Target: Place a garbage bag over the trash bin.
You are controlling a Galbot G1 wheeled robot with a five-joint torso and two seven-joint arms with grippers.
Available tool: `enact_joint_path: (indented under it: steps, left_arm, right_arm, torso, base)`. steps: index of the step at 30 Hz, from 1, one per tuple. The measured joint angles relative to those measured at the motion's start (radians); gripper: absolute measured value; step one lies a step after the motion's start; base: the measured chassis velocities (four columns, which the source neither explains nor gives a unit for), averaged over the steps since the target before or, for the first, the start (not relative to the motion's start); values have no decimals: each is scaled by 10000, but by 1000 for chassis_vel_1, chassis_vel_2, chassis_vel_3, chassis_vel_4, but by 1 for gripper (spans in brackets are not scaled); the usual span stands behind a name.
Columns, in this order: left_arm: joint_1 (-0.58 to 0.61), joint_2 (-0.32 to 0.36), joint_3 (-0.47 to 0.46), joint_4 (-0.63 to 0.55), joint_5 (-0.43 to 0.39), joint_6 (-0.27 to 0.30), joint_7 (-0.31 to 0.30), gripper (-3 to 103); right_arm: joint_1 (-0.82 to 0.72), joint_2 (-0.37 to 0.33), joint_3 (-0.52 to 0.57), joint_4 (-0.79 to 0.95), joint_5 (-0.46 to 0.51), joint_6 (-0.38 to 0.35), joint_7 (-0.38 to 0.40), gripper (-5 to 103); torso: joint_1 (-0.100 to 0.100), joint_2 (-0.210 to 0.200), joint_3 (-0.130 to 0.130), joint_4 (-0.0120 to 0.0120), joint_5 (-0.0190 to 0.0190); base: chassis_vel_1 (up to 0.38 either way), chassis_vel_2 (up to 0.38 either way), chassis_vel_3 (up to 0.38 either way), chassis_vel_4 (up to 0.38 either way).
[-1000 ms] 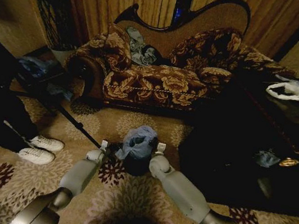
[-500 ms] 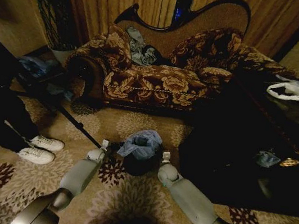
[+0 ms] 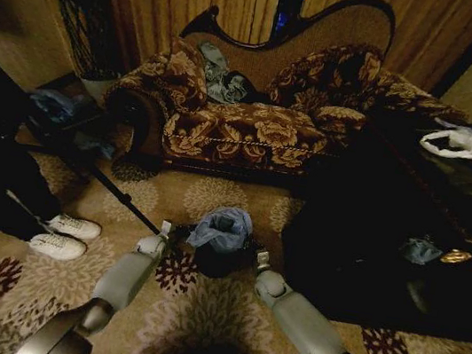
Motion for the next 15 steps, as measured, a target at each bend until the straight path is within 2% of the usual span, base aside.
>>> enact_joint_path:
  steps: [8, 15]
  left_arm:
    - [-52, -48, 8, 237, -56, 11, 41, 0]
    - [-54, -73, 8, 326, -57, 4, 112, 0]
  right_arm:
    - [-194, 36, 206, -319, -153, 373, -801, 0]
    - [-391, 179, 438, -596, -269, 494, -1009, 0]
  torso:
    - [0, 0, -1, 0, 0]
    - [0, 0, -1, 1, 0]
  base:
    - [0, 0, 0, 0]
    - [0, 0, 0, 0]
